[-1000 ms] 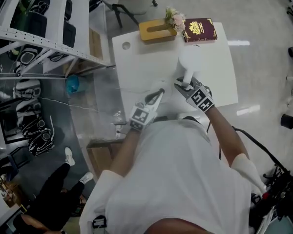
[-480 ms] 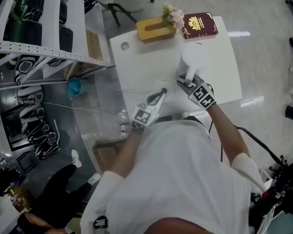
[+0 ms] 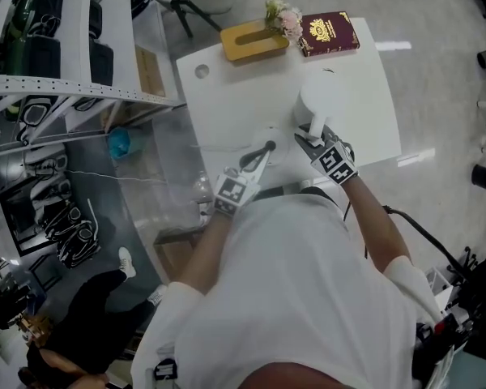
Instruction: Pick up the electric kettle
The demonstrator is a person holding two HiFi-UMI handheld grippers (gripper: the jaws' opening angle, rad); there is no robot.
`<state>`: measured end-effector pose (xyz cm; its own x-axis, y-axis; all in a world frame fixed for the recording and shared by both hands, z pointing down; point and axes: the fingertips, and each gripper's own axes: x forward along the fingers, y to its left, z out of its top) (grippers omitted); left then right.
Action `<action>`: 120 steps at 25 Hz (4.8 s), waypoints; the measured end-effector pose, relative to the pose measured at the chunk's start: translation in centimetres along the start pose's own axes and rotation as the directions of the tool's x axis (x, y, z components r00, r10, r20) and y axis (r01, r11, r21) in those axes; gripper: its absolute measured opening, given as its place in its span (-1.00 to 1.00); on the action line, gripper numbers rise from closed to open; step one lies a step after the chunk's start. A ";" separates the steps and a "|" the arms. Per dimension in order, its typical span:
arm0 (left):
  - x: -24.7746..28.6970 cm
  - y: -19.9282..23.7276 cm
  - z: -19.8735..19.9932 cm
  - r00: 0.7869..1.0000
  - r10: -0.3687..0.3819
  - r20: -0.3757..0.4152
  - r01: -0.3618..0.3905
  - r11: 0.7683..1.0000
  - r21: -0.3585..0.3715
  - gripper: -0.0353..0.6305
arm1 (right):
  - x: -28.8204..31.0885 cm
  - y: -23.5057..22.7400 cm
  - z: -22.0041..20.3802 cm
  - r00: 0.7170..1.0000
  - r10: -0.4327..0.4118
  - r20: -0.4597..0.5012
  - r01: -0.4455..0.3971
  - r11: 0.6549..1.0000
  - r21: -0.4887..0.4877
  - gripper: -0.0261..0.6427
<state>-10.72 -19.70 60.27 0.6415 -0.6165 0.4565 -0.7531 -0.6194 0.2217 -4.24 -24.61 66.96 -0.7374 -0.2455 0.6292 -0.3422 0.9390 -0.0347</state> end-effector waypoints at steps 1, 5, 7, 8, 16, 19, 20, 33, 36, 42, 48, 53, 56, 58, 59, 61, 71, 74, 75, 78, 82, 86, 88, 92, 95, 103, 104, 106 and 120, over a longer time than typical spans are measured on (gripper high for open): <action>0.1 -0.1 -0.1 1.000 -0.007 -0.005 0.007 1.000 0.003 -0.89 | 0.0 0.0 -0.2 1.000 -0.009 0.002 0.009 1.000 0.006 -0.66; 0.4 -0.3 -0.4 1.000 -0.029 -0.012 0.029 1.000 0.004 -0.89 | -0.3 0.2 -0.8 0.999 -0.037 0.002 0.037 0.999 0.023 -0.65; 0.5 -0.5 -0.6 0.999 -0.038 -0.018 0.039 0.999 0.004 -0.89 | -0.5 0.2 -1.3 0.998 -0.056 -0.013 0.056 0.998 0.034 -0.65; 0.5 -0.7 -0.7 0.999 -0.044 -0.021 0.044 0.999 0.006 -0.89 | -0.7 0.2 -1.6 0.998 -0.065 -0.022 0.066 0.997 0.042 -0.64; 0.8 -2.1 -1.0 0.996 -0.081 -0.027 0.082 0.997 0.017 -0.89 | -1.3 0.7 -4.1 0.993 -0.097 -0.060 0.102 0.990 0.100 -0.63; 1.0 -2.4 -1.0 0.996 -0.086 -0.025 0.086 0.996 0.016 -0.89 | -1.3 0.7 -4.3 0.994 -0.097 -0.060 0.103 0.989 0.106 -0.63; 1.0 -2.6 -1.0 0.996 -0.088 -0.024 0.088 0.996 0.015 -0.89 | -1.3 0.7 -4.3 0.993 -0.098 -0.058 0.104 0.989 0.105 -0.63; 0.4 -4.1 -0.5 0.997 -0.080 -0.009 0.080 0.995 0.053 -0.89 | -2.1 1.2 -5.1 0.988 -0.126 -0.090 0.133 0.988 0.075 -0.41; 0.5 -4.3 -0.4 0.997 -0.072 -0.001 0.072 0.996 0.049 -0.89 | -2.6 0.5 -5.7 0.986 -0.145 -0.082 0.152 0.984 0.095 -0.40; 0.2 -5.2 -0.7 0.997 -0.074 -0.009 0.075 0.996 0.044 -0.89 | -4.5 0.5 -5.2 0.989 -0.132 -0.061 0.138 0.984 0.111 -0.33; 0.4 -6.4 -0.5 0.999 -0.049 0.020 0.048 0.998 0.046 -0.89 | -7.1 1.1 -4.5 0.992 -0.125 -0.024 0.127 0.980 0.150 -0.36; 0.7 -8.5 0.0 0.999 -0.027 0.032 0.026 0.999 0.027 -0.89 | -10.6 1.1 -4.3 0.991 -0.136 0.018 0.130 0.974 0.188 -0.47; 0.9 -10.0 0.1 0.999 -0.015 0.032 0.014 1.000 0.015 -0.89 | -12.8 1.4 -3.5 0.989 -0.133 0.064 0.119 0.973 0.197 -0.64; 1.2 -11.0 0.2 0.999 -0.007 0.037 0.006 1.000 0.012 -0.89 | -14.0 1.6 -3.0 0.986 -0.132 0.098 0.110 0.973 0.204 -0.73; 1.3 -11.5 0.3 0.999 -0.002 0.041 0.002 1.000 0.011 -0.89 | -14.6 1.7 -2.8 0.985 -0.129 0.111 0.104 0.973 0.207 -0.80; 1.5 -12.5 0.5 0.999 0.007 0.052 -0.008 1.000 0.006 -0.89 | -15.5 2.1 -2.8 0.985 -0.116 0.129 0.087 0.974 0.211 -0.88; 1.7 -16.3 1.3 0.990 0.108 0.086 -0.106 0.994 -0.027 -0.89 | -18.7 5.1 -4.3 0.988 -0.009 0.151 -0.020 0.983 0.185 -0.91; 1.1 -17.6 1.5 0.986 0.130 0.109 -0.121 0.989 -0.082 -0.89 | -19.5 6.0 -4.8 0.990 0.013 0.143 -0.039 0.984 0.176 -0.91; 1.0 -18.1 1.7 0.984 0.131 0.118 -0.120 0.988 -0.101 -0.89 | -19.8 6.3 -5.0 0.989 0.022 0.143 -0.048 0.983 0.177 -0.91; 0.7 -19.3 2.0 0.982 0.139 0.127 -0.125 0.986 -0.112 -0.89 | -20.4 7.0 -5.2 0.988 0.051 0.149 -0.079 0.979 0.186 -0.91; 0.3 -20.0 1.5 0.980 0.161 0.121 -0.148 0.983 -0.109 -0.89 | -20.5 8.0 -5.7 0.985 0.080 0.150 -0.106 0.979 0.174 -0.91; -0.7 -20.7 0.5 0.977 0.175 0.125 -0.158 0.978 -0.136 -0.89 | -20.4 8.9 -6.8 0.990 0.070 0.123 -0.089 0.984 0.155 -0.91; -1.2 -21.0 -0.2 0.976 0.179 0.127 -0.160 0.977 -0.142 -0.89 | -20.4 9.5 -7.0 0.990 0.071 0.119 -0.090 0.983 0.161 -0.91; -2.5 -21.7 -1.4 0.977 0.173 0.127 -0.157 0.979 -0.127 -0.89 | -20.5 11.2 -7.2 0.992 0.069 0.110 -0.086 0.984 0.158 -0.91; -3.9 -22.4 -2.3 0.979 0.161 0.126 -0.148 0.983 -0.107 -0.89 | -20.3 12.8 -7.0 0.992 0.060 0.110 -0.077 0.985 0.156 -0.91; -8.7 -25.3 -5.2 0.985 0.124 0.123 -0.113 0.990 -0.087 -0.89 | -20.2 19.2 -5.7 0.990 0.027 0.140 -0.053 0.982 0.184 -0.91; -9.2 -25.7 -5.7 0.986 0.117 0.123 -0.107 0.991 -0.080 -0.89 | -20.3 20.0 -5.7 0.990 0.022 0.142 -0.048 0.981 0.186 -0.91; -10.3 -26.4 -6.7 0.987 0.104 0.122 -0.097 0.993 -0.062 -0.89 | -20.5 21.6 -5.8 0.990 0.011 0.143 -0.038 0.981 0.192 -0.91; -16.8 -31.3 -9.7 0.989 0.035 0.147 -0.034 0.999 -0.006 -0.89 | -23.2 30.7 -7.5 0.990 -0.050 0.132 0.021 0.977 0.213 -0.91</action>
<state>0.64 14.75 54.07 0.6296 -0.7022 0.3326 -0.7754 -0.5952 0.2111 6.70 11.73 57.12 -0.7900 -0.3218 0.5219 -0.4737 0.8608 -0.1864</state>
